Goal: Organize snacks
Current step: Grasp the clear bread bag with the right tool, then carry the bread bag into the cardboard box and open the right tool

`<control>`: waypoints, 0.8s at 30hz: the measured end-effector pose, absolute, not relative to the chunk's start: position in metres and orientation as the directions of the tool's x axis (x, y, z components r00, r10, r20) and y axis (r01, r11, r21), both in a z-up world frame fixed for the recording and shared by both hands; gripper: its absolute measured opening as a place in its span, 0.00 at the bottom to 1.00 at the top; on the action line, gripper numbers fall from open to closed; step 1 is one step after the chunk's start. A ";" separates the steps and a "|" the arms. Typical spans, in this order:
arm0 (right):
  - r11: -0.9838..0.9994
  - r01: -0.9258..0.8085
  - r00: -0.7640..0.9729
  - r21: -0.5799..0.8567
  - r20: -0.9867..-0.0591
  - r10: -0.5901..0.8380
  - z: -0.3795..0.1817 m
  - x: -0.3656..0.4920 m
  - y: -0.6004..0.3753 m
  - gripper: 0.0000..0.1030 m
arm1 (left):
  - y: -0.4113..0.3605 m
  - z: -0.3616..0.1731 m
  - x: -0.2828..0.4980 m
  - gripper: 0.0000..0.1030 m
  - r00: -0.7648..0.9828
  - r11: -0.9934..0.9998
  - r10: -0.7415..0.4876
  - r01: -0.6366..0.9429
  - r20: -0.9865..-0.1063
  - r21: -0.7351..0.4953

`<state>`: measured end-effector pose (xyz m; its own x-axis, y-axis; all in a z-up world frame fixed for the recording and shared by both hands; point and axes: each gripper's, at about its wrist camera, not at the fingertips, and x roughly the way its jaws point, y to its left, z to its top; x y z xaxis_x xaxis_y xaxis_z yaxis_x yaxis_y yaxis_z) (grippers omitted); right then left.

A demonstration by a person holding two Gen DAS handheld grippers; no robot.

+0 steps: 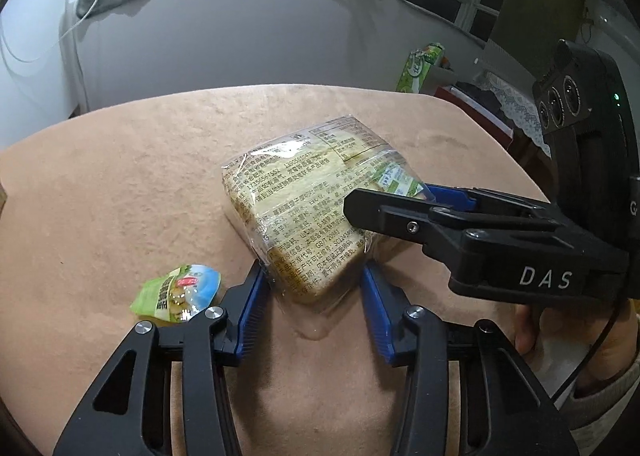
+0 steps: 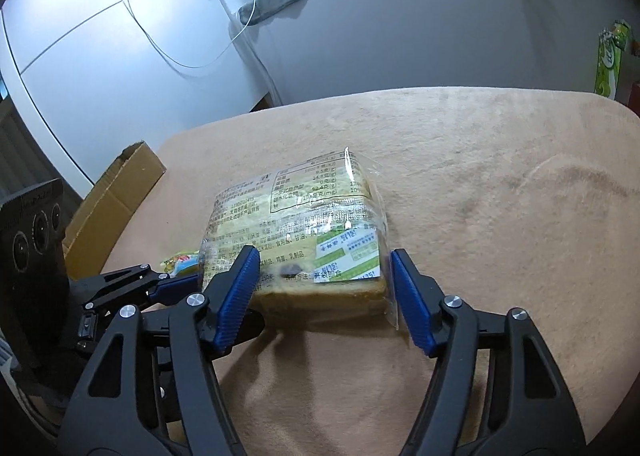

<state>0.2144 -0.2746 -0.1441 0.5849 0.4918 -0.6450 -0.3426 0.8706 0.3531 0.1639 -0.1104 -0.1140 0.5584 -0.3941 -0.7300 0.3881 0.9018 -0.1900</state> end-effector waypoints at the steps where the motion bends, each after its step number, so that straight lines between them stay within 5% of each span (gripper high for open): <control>1: 0.869 -0.341 0.584 0.358 -0.644 0.495 -0.144 0.215 -0.275 0.67 | -0.111 -0.114 0.163 0.44 0.561 0.902 -0.391 0.389 -0.730 -0.185; 24: 0.890 -0.302 0.670 0.343 -0.588 0.454 -0.118 0.144 -0.283 0.67 | -0.114 -0.082 0.118 0.44 0.589 0.878 -0.427 0.453 -0.686 -0.156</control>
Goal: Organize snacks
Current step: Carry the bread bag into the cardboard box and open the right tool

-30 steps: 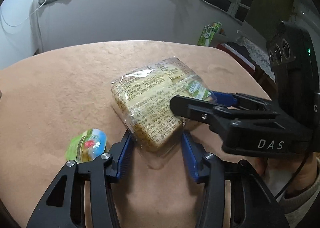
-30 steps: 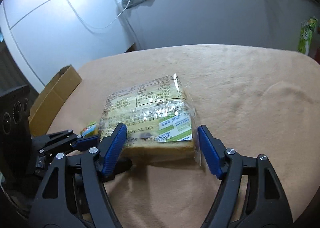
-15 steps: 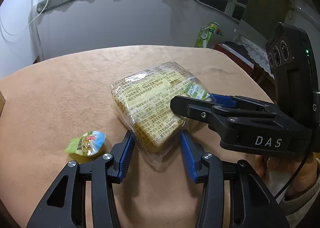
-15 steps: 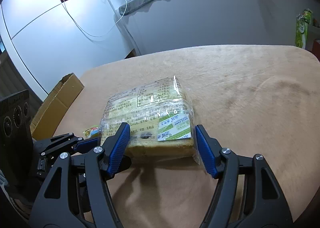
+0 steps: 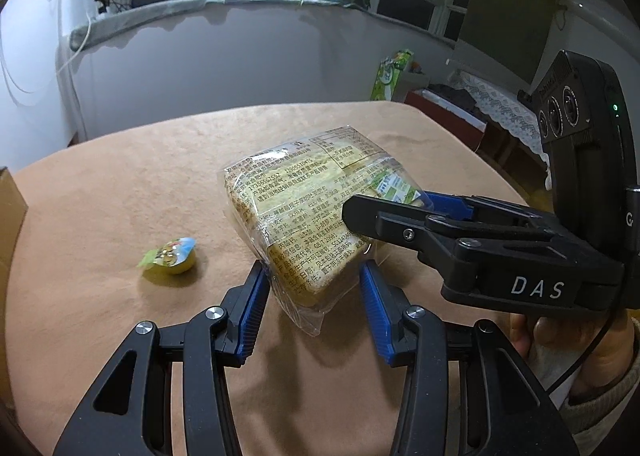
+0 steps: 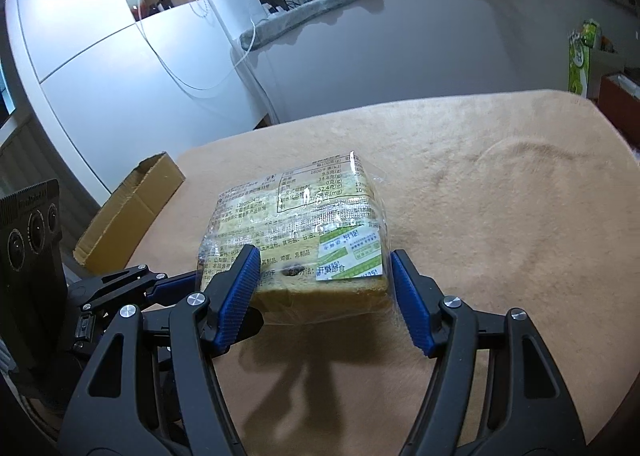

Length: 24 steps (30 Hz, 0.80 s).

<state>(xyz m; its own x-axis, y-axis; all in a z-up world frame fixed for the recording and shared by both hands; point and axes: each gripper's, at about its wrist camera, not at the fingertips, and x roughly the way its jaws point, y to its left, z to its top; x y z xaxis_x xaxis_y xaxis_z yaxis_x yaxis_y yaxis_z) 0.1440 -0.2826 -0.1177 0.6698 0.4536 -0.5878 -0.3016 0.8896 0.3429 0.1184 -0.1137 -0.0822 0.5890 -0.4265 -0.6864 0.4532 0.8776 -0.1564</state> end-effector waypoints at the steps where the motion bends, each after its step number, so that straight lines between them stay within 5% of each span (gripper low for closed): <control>1: 0.890 -0.306 0.674 0.338 -0.584 0.453 -0.114 0.141 -0.281 0.67 | -0.112 -0.079 0.116 0.44 0.595 0.878 -0.428 0.453 -0.680 -0.155; 24: 0.861 -0.476 0.691 0.181 -0.528 0.494 -0.054 0.086 -0.157 0.67 | -0.012 -0.036 0.057 0.44 0.744 0.926 -0.369 0.346 -0.557 -0.152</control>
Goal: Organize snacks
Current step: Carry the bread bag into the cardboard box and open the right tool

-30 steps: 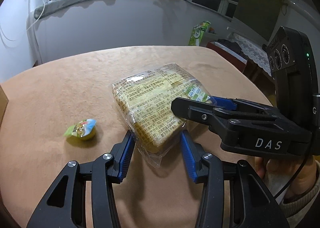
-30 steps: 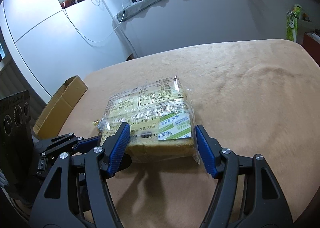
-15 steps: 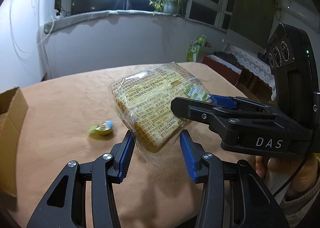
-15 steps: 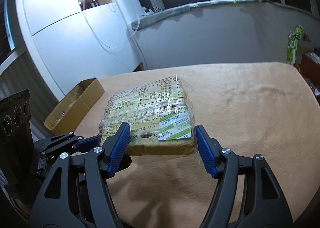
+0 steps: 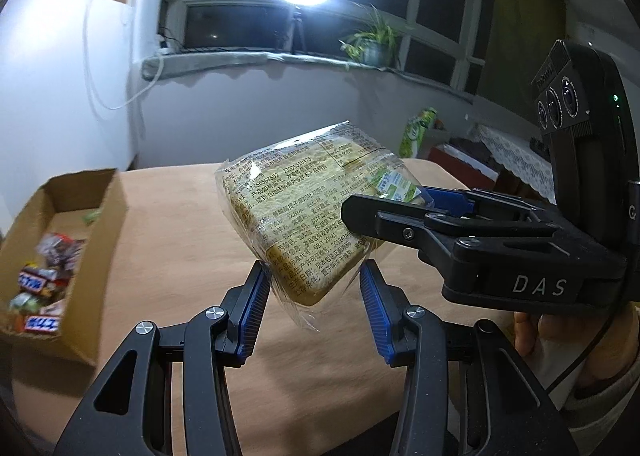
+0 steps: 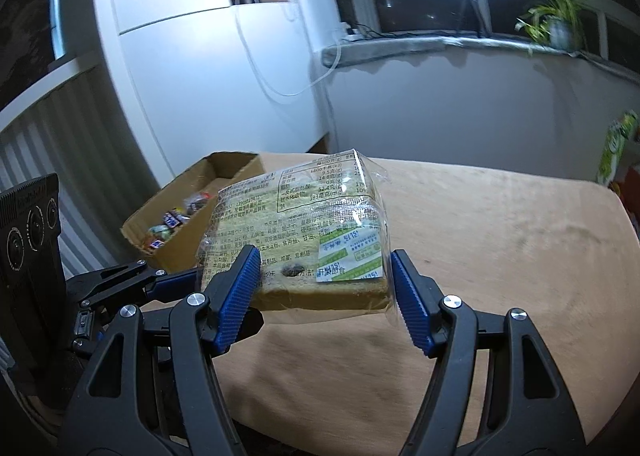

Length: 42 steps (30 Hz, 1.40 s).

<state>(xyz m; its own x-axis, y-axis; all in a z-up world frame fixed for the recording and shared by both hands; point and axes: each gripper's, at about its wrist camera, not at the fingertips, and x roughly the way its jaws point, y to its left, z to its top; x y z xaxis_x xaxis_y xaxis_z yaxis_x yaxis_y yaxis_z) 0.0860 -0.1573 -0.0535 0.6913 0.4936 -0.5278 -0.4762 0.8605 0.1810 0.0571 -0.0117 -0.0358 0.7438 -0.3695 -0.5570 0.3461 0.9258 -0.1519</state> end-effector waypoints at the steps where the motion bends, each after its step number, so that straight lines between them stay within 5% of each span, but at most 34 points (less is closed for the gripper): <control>1: 0.858 -0.483 0.689 0.174 -0.529 0.495 -0.053 0.085 -0.150 0.67 | -0.005 -0.036 0.056 0.44 0.750 0.929 -0.364 0.337 -0.553 -0.155; 35: 0.687 -0.724 0.513 0.066 -0.615 0.599 -0.076 0.109 0.087 0.67 | 0.189 -0.063 0.044 0.44 0.819 0.974 -0.145 0.021 -0.555 -0.224; 39: 0.676 -0.736 0.512 0.047 -0.614 0.601 -0.083 0.125 0.107 0.70 | 0.205 -0.070 0.052 0.56 0.811 0.976 -0.111 -0.019 -0.575 -0.215; 42: 0.702 -0.712 0.571 -0.022 -0.599 0.560 -0.086 0.127 0.109 0.70 | 0.209 -0.069 0.048 0.75 0.817 0.982 -0.037 -0.078 -0.575 -0.174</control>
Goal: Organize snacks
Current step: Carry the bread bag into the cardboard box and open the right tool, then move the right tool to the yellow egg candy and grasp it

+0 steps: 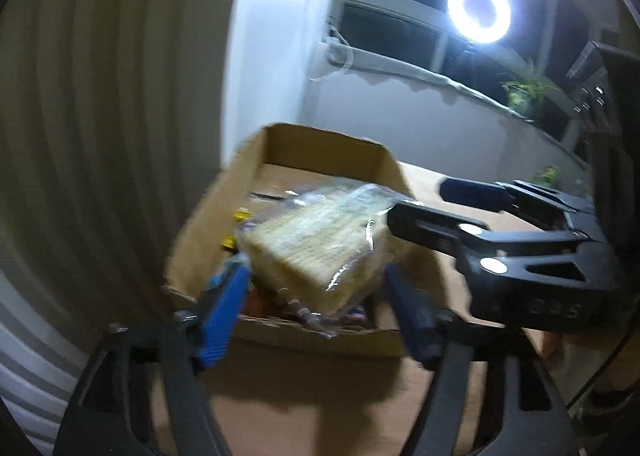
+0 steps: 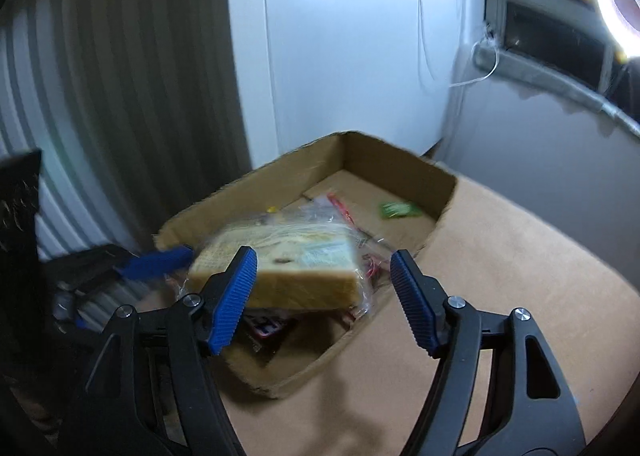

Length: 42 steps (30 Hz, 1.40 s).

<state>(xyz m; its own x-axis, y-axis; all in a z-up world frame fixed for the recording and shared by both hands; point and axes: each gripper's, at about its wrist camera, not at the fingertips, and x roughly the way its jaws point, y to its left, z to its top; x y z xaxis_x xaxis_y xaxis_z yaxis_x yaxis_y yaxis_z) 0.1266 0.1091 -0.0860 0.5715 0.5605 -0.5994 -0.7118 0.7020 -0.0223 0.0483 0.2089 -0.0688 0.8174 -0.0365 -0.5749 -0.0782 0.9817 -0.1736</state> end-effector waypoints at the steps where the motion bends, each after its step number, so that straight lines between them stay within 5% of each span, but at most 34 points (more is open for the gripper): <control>1: 0.698 -0.716 0.567 -0.013 -0.596 0.569 -0.086 0.127 0.107 0.70 | 0.210 -0.068 0.046 0.76 0.818 0.983 -0.023 -0.088 -0.575 -0.164; 42: 0.792 -0.603 0.641 0.096 -0.532 0.553 -0.084 0.106 -0.013 0.73 | 0.139 -0.021 0.035 0.76 0.845 0.999 0.014 -0.034 -0.534 -0.027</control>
<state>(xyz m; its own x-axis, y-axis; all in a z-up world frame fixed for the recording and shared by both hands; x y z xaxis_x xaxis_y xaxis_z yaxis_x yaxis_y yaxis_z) 0.1058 -0.0133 -0.0844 0.6411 0.5533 -0.5318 -0.6033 0.7916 0.0963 0.0354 0.1389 -0.0209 0.8452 0.0144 -0.5342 -0.0338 0.9991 -0.0265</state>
